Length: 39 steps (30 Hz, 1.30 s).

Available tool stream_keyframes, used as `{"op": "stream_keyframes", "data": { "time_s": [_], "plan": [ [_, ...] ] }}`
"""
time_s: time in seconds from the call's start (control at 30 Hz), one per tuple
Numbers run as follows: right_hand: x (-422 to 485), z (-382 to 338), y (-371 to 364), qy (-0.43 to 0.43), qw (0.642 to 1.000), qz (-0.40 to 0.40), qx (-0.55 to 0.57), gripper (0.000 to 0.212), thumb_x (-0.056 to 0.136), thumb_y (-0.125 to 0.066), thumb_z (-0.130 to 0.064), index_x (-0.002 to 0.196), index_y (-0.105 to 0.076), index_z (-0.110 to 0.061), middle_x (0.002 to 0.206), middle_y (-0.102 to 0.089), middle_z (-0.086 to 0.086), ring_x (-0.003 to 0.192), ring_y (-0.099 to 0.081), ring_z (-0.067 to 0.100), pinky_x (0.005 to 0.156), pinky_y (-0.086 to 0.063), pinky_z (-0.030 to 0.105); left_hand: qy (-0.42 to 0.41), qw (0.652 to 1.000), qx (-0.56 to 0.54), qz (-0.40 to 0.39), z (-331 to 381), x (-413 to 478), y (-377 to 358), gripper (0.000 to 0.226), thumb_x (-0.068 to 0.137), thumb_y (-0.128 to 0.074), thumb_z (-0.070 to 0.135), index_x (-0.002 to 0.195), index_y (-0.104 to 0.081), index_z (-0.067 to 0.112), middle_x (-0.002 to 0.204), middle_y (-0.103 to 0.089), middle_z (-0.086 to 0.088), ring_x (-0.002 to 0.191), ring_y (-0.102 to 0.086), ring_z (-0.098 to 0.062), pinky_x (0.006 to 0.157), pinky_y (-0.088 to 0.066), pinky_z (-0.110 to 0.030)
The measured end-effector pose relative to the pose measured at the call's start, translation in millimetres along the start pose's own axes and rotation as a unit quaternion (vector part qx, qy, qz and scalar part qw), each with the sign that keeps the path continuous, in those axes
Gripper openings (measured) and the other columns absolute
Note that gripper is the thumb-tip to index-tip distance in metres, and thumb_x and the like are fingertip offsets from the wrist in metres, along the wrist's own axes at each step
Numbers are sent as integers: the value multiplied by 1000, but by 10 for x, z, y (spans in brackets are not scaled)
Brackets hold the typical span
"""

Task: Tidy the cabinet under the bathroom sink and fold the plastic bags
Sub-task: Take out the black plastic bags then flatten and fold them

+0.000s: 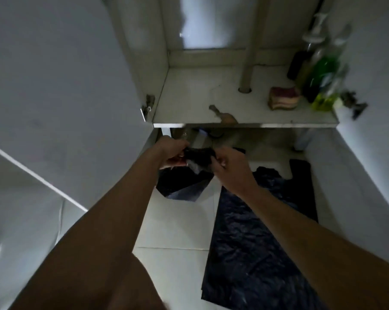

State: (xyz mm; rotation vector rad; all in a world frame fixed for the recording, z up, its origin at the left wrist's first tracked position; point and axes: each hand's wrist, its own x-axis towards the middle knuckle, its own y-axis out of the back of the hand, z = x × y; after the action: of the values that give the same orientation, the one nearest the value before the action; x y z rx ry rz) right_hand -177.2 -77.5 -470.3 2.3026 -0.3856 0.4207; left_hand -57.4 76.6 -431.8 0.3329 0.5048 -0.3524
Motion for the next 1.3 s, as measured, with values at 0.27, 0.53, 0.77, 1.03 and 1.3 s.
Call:
{"op": "stream_keyframes", "data": {
  "time_s": [0.27, 0.53, 0.77, 1.03, 1.3],
  "plan": [
    [885, -429, 1386, -147, 984, 68, 79, 31, 98, -55, -26, 80, -71, -6, 75, -72, 12, 63, -70, 20, 59, -57, 34, -214, 972, -3, -100, 980, -783, -347, 46, 85, -67, 53, 108, -56, 14, 96, -66, -3, 87, -66, -17, 80, -52, -32],
    [884, -657, 2488, -153, 975, 158, 33, 54, 102, -51, -36, 59, -54, -2, 53, -54, 5, 44, -54, 10, 42, -35, 20, -445, 817, 353, 95, 1147, -795, -897, 40, 72, -74, 35, 100, -48, 22, 96, -63, -7, 88, -62, -30, 62, -39, -31],
    [504, -248, 3129, -197, 961, 194, -22, 28, 94, -59, -38, 71, -63, -22, 70, -61, -4, 66, -56, 11, 61, -40, 24, -435, 814, 328, 201, 1824, -982, -695, 20, 89, -67, 29, 99, -74, 13, 96, -70, -14, 94, -67, -33, 69, -43, -30],
    [354, -174, 3459, -202, 959, 196, 36, 38, 82, -78, -42, 113, -74, -19, 102, -73, 0, 94, -69, 16, 87, -58, 35, -418, 799, 411, 135, 2486, -1249, -572, 26, 86, -74, 31, 102, -77, 11, 76, -66, -7, 81, -65, -25, 64, -42, -29],
    [279, -93, 3853, -255, 962, 91, 32, 47, 73, -86, -37, 112, -73, -15, 105, -72, 2, 94, -67, 16, 83, -57, 32, -410, 782, 464, 67, 2679, -1398, -559, 28, 86, -75, 32, 111, -76, 20, 100, -71, -6, 79, -59, -17, 56, -41, -24]
  ]
}}
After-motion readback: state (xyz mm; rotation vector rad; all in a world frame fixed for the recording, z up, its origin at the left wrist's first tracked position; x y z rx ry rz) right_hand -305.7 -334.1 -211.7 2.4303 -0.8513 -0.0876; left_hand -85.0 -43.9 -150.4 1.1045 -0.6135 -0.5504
